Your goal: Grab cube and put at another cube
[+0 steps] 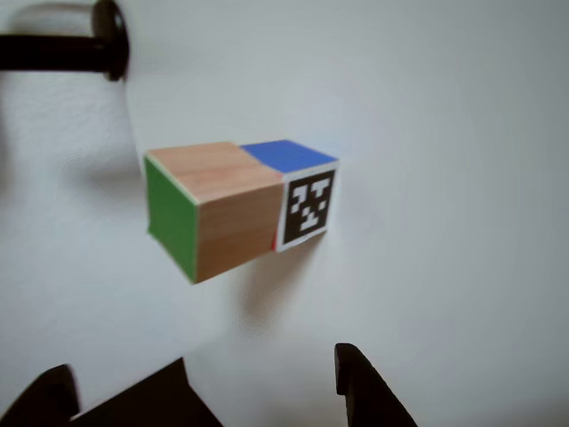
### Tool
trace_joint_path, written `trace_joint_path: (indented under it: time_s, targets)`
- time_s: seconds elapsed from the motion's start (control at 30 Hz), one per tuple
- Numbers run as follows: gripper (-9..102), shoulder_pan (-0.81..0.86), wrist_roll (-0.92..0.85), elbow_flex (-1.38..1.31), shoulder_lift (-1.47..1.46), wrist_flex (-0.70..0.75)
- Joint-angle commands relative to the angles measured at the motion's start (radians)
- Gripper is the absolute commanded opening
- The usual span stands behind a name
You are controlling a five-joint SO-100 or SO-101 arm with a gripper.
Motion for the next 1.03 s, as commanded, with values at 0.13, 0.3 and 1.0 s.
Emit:
trace_joint_path:
  time_s: [0.13, 0.3, 1.0]
  targets:
    - [0, -0.018, -0.031, 0.202, 0.011, -0.115]
    - [0, -0.12, -0.04, 0.275, 0.011, -0.138]
    - [0, -0.101, -0.014, 0.275, 0.011, -0.137]
